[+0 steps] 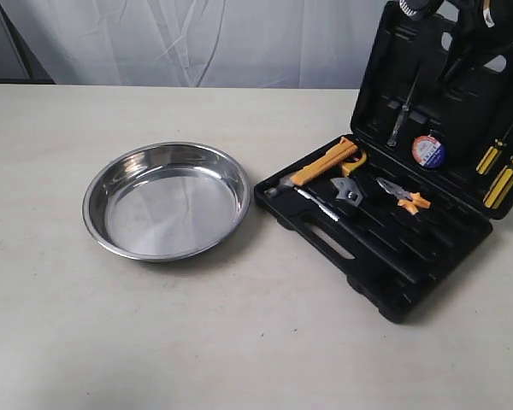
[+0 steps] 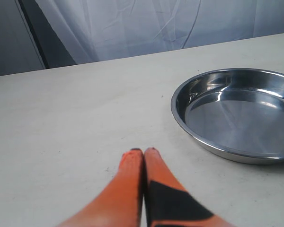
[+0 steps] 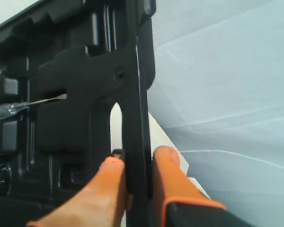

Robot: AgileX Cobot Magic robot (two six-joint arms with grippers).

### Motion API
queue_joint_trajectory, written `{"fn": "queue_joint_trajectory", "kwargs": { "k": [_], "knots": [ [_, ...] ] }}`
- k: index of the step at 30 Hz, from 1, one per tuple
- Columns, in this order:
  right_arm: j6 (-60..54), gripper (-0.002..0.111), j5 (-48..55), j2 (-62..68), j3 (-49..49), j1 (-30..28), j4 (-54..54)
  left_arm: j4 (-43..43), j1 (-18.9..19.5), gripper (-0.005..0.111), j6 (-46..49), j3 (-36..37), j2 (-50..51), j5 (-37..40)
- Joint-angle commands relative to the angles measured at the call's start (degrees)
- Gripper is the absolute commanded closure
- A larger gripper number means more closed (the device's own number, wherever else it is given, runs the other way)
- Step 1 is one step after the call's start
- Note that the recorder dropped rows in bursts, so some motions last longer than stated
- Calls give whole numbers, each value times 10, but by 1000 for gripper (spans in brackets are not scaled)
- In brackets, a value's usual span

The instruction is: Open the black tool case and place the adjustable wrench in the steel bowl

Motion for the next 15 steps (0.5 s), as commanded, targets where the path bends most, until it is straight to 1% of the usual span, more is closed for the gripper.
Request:
{"fn": "queue_joint_trajectory", "kwargs": {
  "k": [1, 6, 15],
  "knots": [
    [68, 109, -24, -5, -3, -11, -98, 0, -3, 106, -3, 1, -3, -6],
    [115, 109, -30, -3, -3, -11, -118, 0, -3, 106, -3, 1, -3, -6],
    [142, 109, -17, 15, -3, -11, -115, 0, -3, 106, -3, 1, -3, -6]
  ]
}}
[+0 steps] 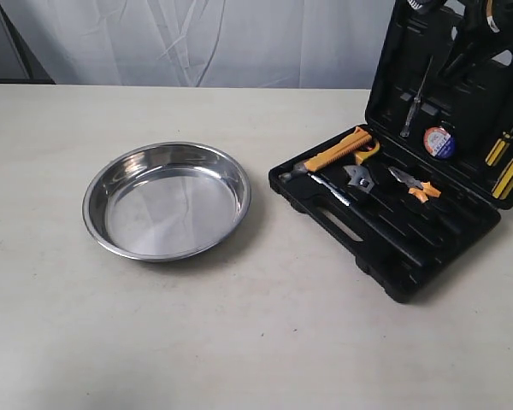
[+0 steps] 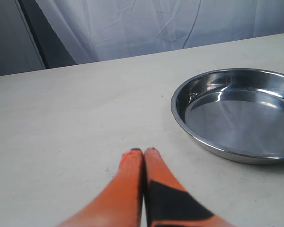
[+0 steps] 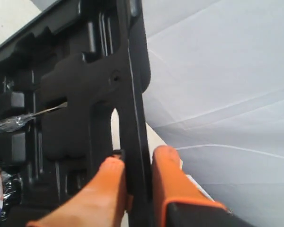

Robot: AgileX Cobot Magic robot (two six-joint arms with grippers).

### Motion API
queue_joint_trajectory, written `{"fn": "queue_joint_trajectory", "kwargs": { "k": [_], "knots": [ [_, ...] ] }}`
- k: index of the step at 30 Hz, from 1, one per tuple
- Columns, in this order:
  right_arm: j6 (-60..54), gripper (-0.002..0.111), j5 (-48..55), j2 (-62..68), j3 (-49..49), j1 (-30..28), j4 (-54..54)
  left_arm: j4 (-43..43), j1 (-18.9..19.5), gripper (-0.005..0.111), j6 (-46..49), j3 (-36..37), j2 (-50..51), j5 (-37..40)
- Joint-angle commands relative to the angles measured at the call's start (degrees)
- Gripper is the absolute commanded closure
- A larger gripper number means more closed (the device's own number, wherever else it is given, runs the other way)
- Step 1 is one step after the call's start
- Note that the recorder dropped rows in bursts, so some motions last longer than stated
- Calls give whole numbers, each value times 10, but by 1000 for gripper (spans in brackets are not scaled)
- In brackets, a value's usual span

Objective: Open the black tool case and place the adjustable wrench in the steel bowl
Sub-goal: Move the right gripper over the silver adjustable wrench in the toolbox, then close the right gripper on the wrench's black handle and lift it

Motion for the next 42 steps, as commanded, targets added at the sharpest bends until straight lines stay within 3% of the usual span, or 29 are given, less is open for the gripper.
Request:
{"fn": "queue_joint_trajectory", "kwargs": {
  "k": [1, 4, 6, 7, 9, 12, 15, 18, 19, 22, 25, 28, 34, 42],
  "knots": [
    [13, 109, 0, 4, -9, -3, -17, 0, -3, 106, -3, 1, -3, -6],
    [13, 109, 8, 10, -9, -3, -31, 0, -3, 106, -3, 1, -3, -6],
    [15, 92, 15, 12, -9, -3, -47, 0, -3, 106, -3, 1, -3, -6],
    [16, 77, 12, 12, -9, -3, -51, 0, -3, 106, -3, 1, -3, -6],
    [16, 64, 9, 12, -9, -3, -59, 0, -3, 106, -3, 1, -3, -6],
    [20, 64, 18, 12, -9, -3, -81, 0, -3, 106, -3, 1, -3, -6],
    [128, 64, 30, 9, -9, -3, -121, 0, -3, 106, -3, 1, -3, -6],
    [203, 64, 50, 6, -9, -2, 4, 0, -3, 106, -3, 1, -3, -6],
    [169, 64, 74, 7, -9, -2, 131, 0, -3, 106, -3, 1, -3, -6],
    [-38, 74, 119, 21, -8, -2, 346, 0, -3, 106, -3, 1, -3, -6],
    [-176, 83, 119, 44, -8, -2, 498, 0, -3, 106, -3, 1, -3, -6],
    [-226, 80, 115, 72, -8, -2, 557, 0, -3, 106, -3, 1, -3, -6],
    [-245, 53, 130, 127, -8, -2, 570, 0, -3, 106, -3, 1, -3, -6],
    [-287, 53, 133, 152, -8, 16, 628, 0, -3, 106, -3, 1, -3, -7]
  ]
}}
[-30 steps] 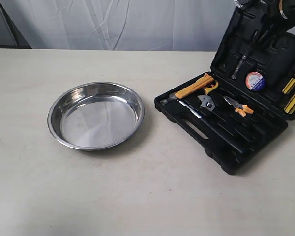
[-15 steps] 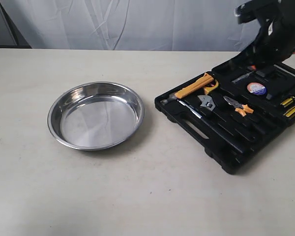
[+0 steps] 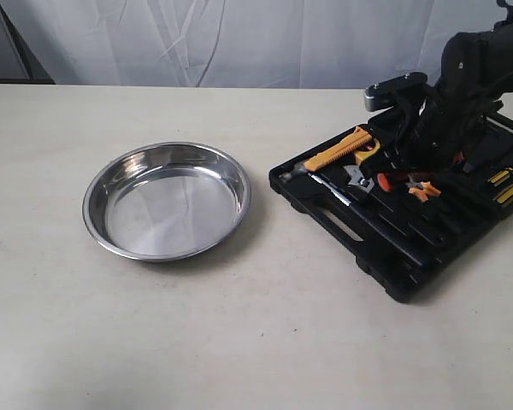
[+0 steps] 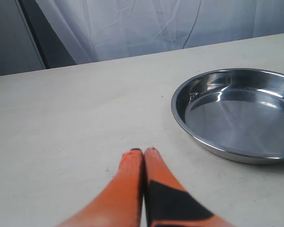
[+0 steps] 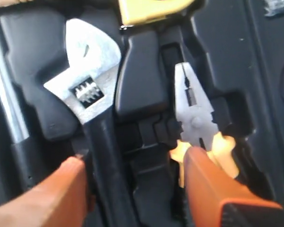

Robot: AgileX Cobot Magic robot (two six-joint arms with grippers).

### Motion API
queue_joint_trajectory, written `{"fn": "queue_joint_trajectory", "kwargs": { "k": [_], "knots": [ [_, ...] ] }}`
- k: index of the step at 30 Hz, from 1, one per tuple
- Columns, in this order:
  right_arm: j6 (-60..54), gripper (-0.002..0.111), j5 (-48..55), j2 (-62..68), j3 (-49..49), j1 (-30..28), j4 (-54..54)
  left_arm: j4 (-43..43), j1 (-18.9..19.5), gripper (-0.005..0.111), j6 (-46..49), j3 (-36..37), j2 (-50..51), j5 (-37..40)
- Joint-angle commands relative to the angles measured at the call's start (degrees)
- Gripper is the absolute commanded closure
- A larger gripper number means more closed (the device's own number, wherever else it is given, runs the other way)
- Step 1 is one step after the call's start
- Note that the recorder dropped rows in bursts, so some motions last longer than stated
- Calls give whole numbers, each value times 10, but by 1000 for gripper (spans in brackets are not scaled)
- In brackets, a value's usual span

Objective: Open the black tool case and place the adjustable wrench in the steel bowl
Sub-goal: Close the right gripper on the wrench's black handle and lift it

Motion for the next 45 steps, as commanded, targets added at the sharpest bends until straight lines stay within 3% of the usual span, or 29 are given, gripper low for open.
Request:
{"fn": "queue_joint_trajectory", "kwargs": {
  "k": [1, 26, 28, 37, 45],
  "knots": [
    [-38, 53, -5, 3, -2, 21, 14, 0, -3, 106, -3, 1, -3, -7],
    [-29, 53, -25, 89, -2, 37, -38, 0, -3, 106, -3, 1, -3, -7],
    [-29, 57, -25, 94, -2, 37, -36, 0, -3, 106, -3, 1, -3, -7],
    [-29, 108, -15, 102, -2, 37, -5, 0, -3, 106, -3, 1, -3, -7],
    [-100, 109, 26, 102, -2, 37, 106, 0, -3, 106, -3, 1, -3, -7]
  ]
}}
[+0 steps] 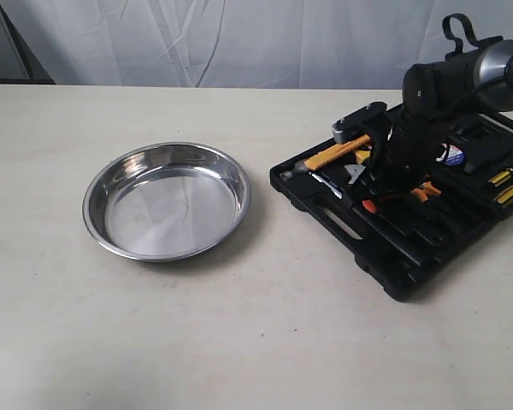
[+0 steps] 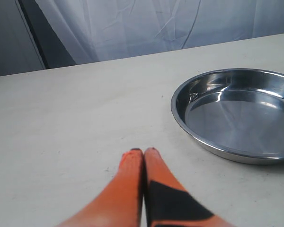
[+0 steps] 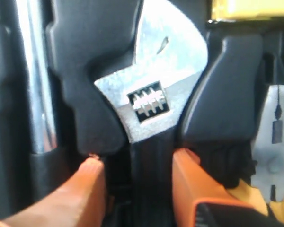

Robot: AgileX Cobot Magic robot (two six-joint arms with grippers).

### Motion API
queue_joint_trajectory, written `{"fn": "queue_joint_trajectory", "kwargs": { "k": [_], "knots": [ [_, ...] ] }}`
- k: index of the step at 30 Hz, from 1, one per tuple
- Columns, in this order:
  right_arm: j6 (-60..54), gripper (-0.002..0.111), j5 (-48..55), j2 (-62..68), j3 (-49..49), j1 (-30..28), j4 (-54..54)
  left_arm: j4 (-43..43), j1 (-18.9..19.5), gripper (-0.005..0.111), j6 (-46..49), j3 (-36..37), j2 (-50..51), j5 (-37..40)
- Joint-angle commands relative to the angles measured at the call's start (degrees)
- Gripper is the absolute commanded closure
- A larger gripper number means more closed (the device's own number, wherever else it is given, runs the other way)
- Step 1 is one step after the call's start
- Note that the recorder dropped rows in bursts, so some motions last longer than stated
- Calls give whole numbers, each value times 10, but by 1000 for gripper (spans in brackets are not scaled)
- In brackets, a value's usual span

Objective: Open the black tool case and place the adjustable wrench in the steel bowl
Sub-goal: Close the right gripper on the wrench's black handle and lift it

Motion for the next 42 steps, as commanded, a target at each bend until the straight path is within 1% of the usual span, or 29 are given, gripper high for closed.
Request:
{"fn": "queue_joint_trajectory", "kwargs": {
  "k": [1, 3, 9, 21, 30, 42],
  "knots": [
    [-49, 109, 31, 28, 12, -3, 120, 0, -3, 106, -3, 1, -3, -7],
    [-60, 109, 39, 28, 12, -3, 142, 0, -3, 106, -3, 1, -3, -7],
    [-64, 109, 49, 28, 12, -3, 156, 0, -3, 106, -3, 1, -3, -7],
    [-64, 109, 54, 27, 12, -3, 143, 0, -3, 106, -3, 1, -3, -7],
    [-58, 109, 11, -31, 12, -3, 127, 0, -3, 106, -3, 1, -3, -7],
    [-41, 109, -18, -51, 12, -3, 120, 0, -3, 106, -3, 1, -3, -7]
  ]
}}
